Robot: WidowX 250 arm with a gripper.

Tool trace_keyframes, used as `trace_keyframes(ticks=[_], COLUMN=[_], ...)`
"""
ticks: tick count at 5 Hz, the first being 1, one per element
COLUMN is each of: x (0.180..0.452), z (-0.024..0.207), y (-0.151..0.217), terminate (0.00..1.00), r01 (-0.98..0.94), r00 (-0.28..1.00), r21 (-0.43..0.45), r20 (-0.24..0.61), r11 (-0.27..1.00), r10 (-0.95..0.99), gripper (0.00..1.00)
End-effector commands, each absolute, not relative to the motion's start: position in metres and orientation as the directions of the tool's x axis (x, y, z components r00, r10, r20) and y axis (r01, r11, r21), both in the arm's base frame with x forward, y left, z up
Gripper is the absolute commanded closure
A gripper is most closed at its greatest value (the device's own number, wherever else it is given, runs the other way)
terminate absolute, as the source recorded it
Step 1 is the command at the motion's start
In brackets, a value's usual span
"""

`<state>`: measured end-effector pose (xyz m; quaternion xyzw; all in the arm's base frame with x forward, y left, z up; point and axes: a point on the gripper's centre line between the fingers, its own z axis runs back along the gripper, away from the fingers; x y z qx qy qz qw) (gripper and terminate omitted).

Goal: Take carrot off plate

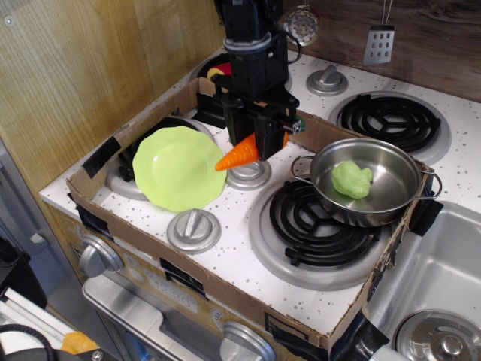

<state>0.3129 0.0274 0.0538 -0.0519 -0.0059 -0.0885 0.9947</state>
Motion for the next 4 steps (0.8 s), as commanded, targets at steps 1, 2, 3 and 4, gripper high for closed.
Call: trace_keyframes(ticks=[1,2,3,4], x=[0.338,0.346,0.349,0.349], z=[0.052,0.049,0.047,0.053], y=[0.044,0.042,0.04,0.038], terminate=[0.0,0.0,0.0,0.0], r01=[0.198,0.212,0.245,0.261], r00=[0.979,0.975,0.965,0.959], r21=[-0.11,-0.11,-0.092,-0.05], r20=[0.069,0.089,0.116,0.127], r11=[0.974,0.971,0.965,0.964], r10=[-0.191,-0.202,-0.234,-0.253], gripper=[1.0,1.0,1.0,0.0])
